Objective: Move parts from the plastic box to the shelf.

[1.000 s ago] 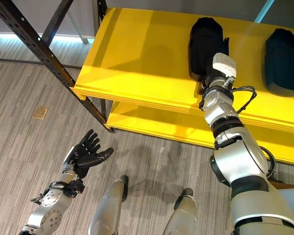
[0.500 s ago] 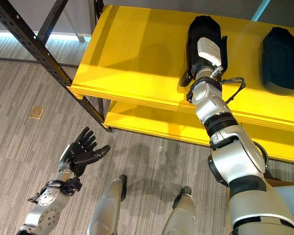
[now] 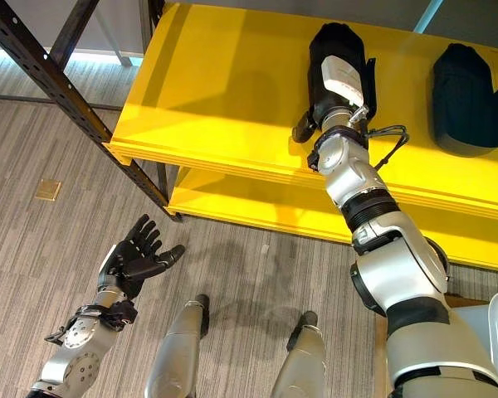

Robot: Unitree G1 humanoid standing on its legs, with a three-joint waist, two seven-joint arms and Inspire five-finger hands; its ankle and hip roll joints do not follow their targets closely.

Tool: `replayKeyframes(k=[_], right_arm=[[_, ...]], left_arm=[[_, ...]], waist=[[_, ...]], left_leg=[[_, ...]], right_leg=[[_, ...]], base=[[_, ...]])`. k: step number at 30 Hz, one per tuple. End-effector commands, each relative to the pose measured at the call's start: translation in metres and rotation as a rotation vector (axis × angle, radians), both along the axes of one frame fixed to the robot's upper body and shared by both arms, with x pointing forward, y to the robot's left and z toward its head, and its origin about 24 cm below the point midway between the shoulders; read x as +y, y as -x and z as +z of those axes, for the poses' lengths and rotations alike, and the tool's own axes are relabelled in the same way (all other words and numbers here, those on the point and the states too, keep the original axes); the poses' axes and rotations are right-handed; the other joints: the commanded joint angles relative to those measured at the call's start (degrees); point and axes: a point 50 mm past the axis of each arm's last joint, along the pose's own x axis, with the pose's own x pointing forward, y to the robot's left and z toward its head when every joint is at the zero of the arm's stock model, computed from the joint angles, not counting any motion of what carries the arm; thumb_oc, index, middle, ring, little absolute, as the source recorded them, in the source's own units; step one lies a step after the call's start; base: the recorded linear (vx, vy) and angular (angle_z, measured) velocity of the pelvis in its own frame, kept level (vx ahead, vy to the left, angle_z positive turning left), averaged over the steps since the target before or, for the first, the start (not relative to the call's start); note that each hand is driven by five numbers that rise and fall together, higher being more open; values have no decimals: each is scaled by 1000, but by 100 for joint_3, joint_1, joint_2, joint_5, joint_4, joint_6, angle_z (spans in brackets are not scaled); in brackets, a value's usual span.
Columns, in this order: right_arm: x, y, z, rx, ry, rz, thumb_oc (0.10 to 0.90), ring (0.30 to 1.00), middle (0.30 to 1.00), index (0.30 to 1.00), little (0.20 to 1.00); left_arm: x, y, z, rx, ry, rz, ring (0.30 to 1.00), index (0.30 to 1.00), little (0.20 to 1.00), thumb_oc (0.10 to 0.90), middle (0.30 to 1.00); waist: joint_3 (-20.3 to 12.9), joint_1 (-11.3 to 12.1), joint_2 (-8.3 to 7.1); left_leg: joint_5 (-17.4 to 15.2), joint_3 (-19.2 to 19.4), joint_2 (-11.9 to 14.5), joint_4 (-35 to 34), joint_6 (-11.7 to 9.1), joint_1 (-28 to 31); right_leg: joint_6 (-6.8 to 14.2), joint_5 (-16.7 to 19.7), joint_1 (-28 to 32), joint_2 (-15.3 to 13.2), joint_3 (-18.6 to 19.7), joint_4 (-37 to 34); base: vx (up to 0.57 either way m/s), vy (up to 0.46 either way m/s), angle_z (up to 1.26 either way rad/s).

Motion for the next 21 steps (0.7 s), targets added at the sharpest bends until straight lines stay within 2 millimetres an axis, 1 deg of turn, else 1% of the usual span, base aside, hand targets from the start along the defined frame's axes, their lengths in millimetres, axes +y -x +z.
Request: replayKeyframes(k=[1, 5, 13, 15, 16, 18, 21], right_arm=[[9, 5, 46, -172, -12, 41, 900, 1000, 1000, 1000, 1000], [3, 4, 42, -155, -13, 13, 900, 1000, 1000, 1000, 1000], [-5, 4, 40, -151, -13, -15, 900, 1000, 1000, 1000, 1000], [-13, 3, 32, -130, -46, -34, 900, 1000, 1000, 1000, 1000], [-13, 3, 31, -125, -49, -33, 900, 1000, 1000, 1000, 1000], [-18, 2, 22, -100, -75, -48, 900, 1000, 1000, 1000, 1000], [-23, 2, 16, -81, -89, -64, 900, 1000, 1000, 1000, 1000]], left_arm=[[15, -1, 40, -207, -40, 25, 1000, 1000, 1000, 900, 1000], [14, -1, 41, -209, -45, 16, 1000, 1000, 1000, 900, 1000], [14, -1, 41, -212, -38, 17, 1000, 1000, 1000, 900, 1000], [13, -1, 39, -204, -38, 18, 1000, 1000, 1000, 900, 1000], [13, -1, 39, -204, -40, 18, 1000, 1000, 1000, 900, 1000], [13, -2, 39, -205, -44, 15, 1000, 1000, 1000, 900, 1000], [12, -2, 40, -210, -48, 12, 1000, 1000, 1000, 900, 1000]], waist=[[-156, 20, -29], [-135, 23, -6], [-113, -16, -34], [-93, -51, -40], [-85, -55, -40], [-65, -78, -31], [-53, -84, -19]], left_leg=[[72, -17, 165, -242, 56, 113], [79, -10, 162, -236, 66, 106], [65, 18, 170, -204, 77, 91], [60, 29, 183, -193, 74, 89], [60, 36, 188, -197, 73, 95], [70, 51, 198, -204, 70, 94], [84, 47, 203, -227, 67, 90]], right_leg=[[-221, -558, 234, 77, 157, 459], [-217, -546, 215, 72, 156, 462], [-212, -513, 179, 87, 204, 455], [-216, -510, 144, 100, 232, 478], [-218, -509, 144, 102, 234, 474], [-216, -492, 141, 99, 228, 459], [-208, -479, 118, 108, 240, 451]], base=[[0, 0, 0], [0, 0, 0], [0, 0, 0], [0, 0, 0], [0, 0, 0], [0, 0, 0], [0, 0, 0]])
